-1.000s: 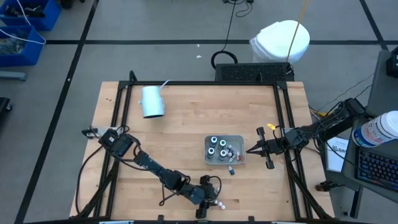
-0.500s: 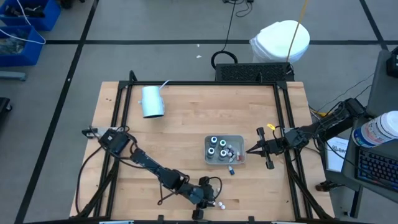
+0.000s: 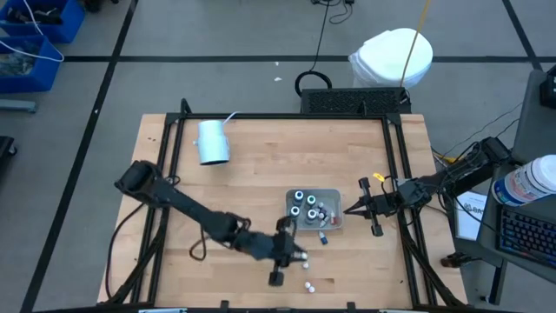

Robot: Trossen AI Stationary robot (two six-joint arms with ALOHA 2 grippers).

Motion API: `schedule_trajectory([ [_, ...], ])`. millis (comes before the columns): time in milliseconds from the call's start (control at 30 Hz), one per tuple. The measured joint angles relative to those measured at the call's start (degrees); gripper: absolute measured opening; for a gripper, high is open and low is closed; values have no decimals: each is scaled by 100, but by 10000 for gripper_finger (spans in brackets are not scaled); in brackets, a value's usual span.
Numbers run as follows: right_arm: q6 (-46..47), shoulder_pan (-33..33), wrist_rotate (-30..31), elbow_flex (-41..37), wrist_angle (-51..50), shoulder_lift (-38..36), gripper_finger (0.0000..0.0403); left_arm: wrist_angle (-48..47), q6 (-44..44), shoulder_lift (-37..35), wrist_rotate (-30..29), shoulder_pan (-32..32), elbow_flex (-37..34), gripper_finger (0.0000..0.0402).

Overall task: Pick & Place food coloring
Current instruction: Put the red food coloring bottle into the gray bin

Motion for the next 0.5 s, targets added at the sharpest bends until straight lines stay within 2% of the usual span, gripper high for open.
schedule_trajectory([
  [133,-36,0,1,0,83,-1,0,80,292,-31,39,466,25,69],
  [267,-66,0,34,0,83,0,0,-139,379,224,249,990,352,69],
  [500,-136,-7,384,0,85,0,0,-1146,970,1092,811,1530,1725,69],
])
